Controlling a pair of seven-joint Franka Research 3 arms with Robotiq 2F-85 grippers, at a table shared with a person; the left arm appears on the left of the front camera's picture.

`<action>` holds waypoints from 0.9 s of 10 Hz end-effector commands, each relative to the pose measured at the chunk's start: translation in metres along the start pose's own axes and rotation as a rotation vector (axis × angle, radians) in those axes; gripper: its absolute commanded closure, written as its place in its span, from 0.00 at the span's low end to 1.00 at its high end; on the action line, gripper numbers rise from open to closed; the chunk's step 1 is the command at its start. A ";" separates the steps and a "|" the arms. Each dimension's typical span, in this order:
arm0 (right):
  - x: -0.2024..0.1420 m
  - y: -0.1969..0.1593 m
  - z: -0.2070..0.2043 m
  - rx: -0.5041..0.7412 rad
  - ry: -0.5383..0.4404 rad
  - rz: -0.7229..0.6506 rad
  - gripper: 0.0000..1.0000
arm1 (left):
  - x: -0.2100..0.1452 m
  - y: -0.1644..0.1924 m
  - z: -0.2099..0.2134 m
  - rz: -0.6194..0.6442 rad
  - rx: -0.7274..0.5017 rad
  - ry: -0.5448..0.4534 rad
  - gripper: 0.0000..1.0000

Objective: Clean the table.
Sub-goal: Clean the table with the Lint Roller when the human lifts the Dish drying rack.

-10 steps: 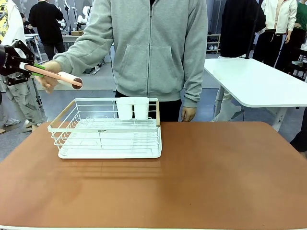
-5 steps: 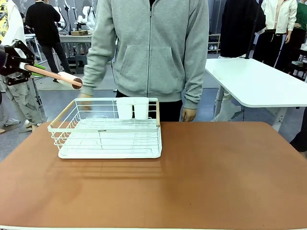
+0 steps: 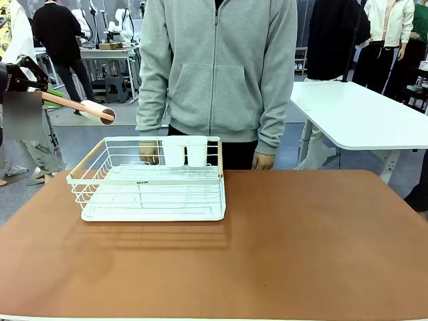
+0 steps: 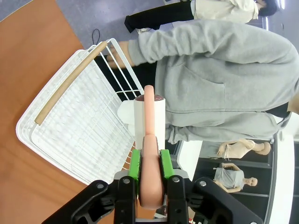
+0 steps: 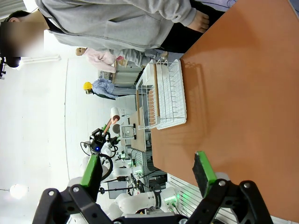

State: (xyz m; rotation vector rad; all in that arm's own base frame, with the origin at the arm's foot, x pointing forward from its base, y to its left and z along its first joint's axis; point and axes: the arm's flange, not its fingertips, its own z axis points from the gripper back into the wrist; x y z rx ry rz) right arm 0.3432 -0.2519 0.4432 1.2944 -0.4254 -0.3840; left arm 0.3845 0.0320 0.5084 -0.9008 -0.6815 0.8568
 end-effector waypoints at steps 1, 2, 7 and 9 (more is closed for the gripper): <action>-0.004 0.003 -0.001 0.013 -0.002 0.009 0.00 | 0.000 -0.001 0.000 -0.001 -0.002 -0.001 1.00; -0.004 0.003 -0.001 0.013 -0.002 0.009 0.00 | 0.000 -0.001 0.000 -0.001 -0.002 -0.001 1.00; -0.004 0.003 -0.001 0.013 -0.002 0.009 0.00 | 0.000 -0.001 0.000 -0.001 -0.002 -0.001 1.00; -0.004 0.003 -0.001 0.013 -0.002 0.009 0.00 | 0.000 -0.001 0.000 -0.001 -0.002 -0.001 1.00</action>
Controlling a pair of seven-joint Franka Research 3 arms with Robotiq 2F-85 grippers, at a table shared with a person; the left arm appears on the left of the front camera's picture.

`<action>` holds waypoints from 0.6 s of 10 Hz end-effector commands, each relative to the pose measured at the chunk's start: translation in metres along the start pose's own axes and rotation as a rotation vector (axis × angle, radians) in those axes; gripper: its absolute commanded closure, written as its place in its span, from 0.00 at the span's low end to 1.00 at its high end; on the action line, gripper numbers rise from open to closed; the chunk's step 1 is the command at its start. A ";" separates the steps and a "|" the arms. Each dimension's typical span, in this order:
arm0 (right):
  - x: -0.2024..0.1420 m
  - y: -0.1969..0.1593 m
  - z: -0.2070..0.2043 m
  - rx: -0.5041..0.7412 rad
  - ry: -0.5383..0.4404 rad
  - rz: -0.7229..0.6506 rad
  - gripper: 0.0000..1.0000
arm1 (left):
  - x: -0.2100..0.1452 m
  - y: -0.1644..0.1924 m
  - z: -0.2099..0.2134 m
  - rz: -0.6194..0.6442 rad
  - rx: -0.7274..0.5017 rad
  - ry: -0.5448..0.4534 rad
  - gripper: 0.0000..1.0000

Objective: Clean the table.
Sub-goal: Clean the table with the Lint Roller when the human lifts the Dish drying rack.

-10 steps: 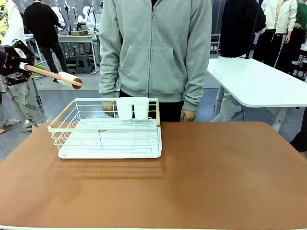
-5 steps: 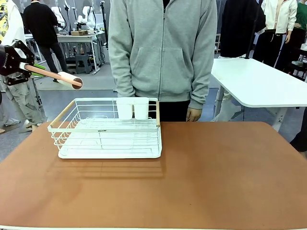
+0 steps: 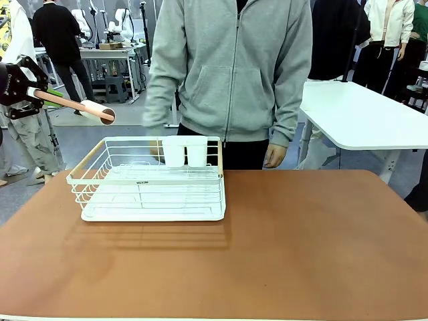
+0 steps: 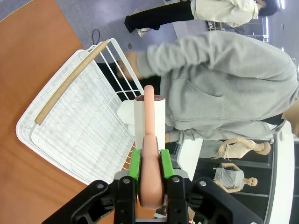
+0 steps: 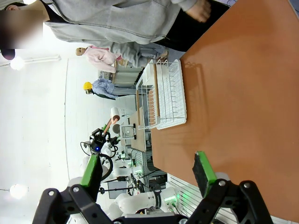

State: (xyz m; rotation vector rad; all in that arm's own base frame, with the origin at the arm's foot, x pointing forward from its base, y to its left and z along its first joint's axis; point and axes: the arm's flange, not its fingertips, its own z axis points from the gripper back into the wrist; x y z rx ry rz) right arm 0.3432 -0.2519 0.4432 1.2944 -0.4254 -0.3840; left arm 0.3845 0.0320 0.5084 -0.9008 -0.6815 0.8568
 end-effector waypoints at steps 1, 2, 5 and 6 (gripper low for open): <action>-0.004 0.003 -0.001 0.013 -0.002 0.009 0.00 | 0.000 -0.001 0.000 -0.001 -0.002 -0.002 1.00; -0.004 0.003 -0.001 0.013 -0.002 0.009 0.00 | 0.000 -0.001 0.000 -0.001 -0.002 -0.002 1.00; -0.004 0.003 -0.001 0.013 -0.002 0.009 0.00 | 0.000 -0.001 0.000 -0.001 -0.002 -0.002 1.00; -0.004 0.003 -0.001 0.013 -0.002 0.009 0.00 | 0.000 -0.001 0.000 -0.001 -0.002 -0.002 1.00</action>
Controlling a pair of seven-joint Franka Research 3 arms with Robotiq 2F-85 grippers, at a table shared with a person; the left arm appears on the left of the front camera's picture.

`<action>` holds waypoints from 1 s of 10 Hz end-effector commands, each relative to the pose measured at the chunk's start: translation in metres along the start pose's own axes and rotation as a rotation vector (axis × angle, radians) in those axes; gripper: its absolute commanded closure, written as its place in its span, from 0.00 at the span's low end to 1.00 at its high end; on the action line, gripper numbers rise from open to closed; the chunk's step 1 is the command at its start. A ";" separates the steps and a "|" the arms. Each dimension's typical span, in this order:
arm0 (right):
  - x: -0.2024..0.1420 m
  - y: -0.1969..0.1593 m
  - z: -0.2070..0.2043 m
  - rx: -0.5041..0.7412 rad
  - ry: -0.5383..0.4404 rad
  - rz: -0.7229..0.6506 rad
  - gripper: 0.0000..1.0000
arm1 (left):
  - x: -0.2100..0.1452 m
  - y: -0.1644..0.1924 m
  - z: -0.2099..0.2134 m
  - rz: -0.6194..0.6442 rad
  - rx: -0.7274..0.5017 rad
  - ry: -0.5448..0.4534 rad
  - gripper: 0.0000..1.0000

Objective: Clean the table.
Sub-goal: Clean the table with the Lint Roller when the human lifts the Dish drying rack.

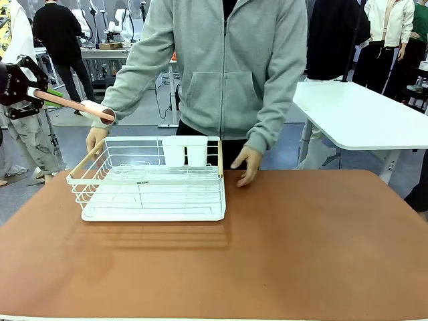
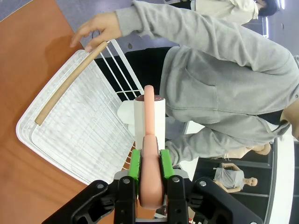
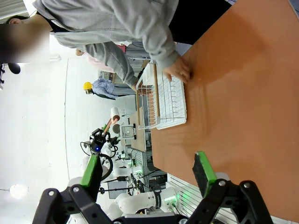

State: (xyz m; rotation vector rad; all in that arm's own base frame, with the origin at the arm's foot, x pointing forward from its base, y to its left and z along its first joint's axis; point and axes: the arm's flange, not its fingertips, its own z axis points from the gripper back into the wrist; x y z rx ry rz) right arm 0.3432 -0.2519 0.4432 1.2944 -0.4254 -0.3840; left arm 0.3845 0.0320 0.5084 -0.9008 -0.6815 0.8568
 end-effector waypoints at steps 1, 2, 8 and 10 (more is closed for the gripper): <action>-0.004 0.003 -0.001 0.013 -0.002 0.009 0.00 | 0.000 -0.001 0.000 -0.001 -0.002 -0.002 1.00; -0.004 0.003 -0.001 0.013 -0.002 0.009 0.00 | 0.000 -0.001 0.000 -0.001 -0.002 -0.002 1.00; -0.004 0.003 -0.001 0.013 -0.002 0.009 0.00 | 0.000 -0.001 0.000 -0.001 -0.002 -0.002 1.00; -0.004 0.003 -0.001 0.013 -0.002 0.009 0.00 | 0.000 -0.001 0.000 -0.001 -0.002 -0.002 1.00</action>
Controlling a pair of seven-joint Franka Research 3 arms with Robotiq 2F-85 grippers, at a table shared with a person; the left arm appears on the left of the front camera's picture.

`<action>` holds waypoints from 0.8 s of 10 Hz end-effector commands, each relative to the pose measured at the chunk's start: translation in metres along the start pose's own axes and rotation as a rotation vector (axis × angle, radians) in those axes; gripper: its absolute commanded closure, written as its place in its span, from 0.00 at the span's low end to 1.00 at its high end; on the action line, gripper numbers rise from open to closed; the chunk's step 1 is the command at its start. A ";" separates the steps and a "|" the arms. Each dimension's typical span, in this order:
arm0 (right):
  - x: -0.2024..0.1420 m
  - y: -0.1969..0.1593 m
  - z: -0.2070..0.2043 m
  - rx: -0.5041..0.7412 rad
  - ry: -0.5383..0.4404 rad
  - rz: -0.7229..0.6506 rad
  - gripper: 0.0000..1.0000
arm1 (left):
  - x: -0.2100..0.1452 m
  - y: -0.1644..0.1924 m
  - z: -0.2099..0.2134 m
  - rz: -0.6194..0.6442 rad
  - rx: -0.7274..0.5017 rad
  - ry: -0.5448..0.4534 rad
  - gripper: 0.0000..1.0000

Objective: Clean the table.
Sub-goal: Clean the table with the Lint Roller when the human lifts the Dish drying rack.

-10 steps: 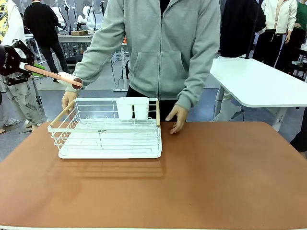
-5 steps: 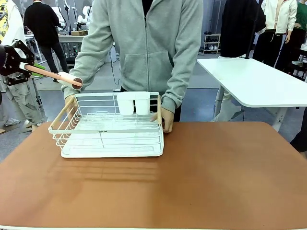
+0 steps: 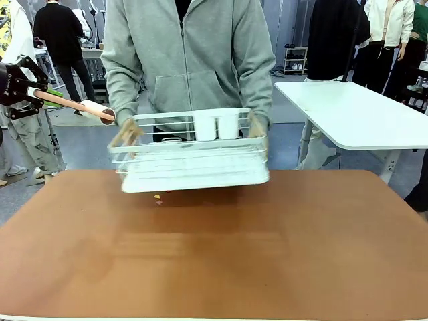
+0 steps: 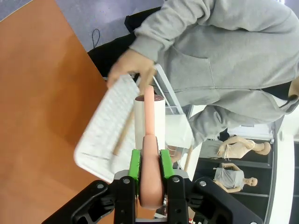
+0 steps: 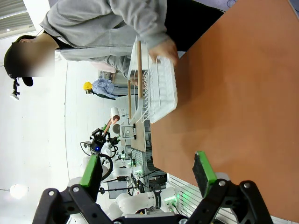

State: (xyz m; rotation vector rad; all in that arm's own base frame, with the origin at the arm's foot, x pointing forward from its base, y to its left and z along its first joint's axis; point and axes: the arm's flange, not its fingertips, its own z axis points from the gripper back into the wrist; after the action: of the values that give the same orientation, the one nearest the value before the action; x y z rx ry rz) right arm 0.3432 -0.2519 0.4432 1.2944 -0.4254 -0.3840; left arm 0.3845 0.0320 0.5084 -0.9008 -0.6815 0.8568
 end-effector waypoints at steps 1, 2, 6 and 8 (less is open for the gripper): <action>-0.004 0.003 -0.001 0.013 -0.002 0.009 0.00 | 0.000 -0.001 0.000 -0.001 -0.002 -0.002 1.00; -0.004 0.003 -0.001 0.013 -0.002 0.009 0.00 | 0.000 -0.001 0.000 -0.001 -0.002 -0.002 1.00; -0.004 0.003 -0.001 0.013 -0.002 0.009 0.00 | 0.000 -0.001 0.000 -0.001 -0.002 -0.002 1.00; -0.004 0.003 -0.001 0.013 -0.002 0.009 0.00 | 0.000 -0.001 0.000 -0.001 -0.002 -0.002 1.00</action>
State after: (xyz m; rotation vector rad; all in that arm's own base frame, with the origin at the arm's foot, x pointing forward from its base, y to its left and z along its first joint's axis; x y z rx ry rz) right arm 0.3432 -0.2519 0.4432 1.2944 -0.4254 -0.3840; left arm 0.3845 0.0320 0.5084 -0.9008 -0.6815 0.8568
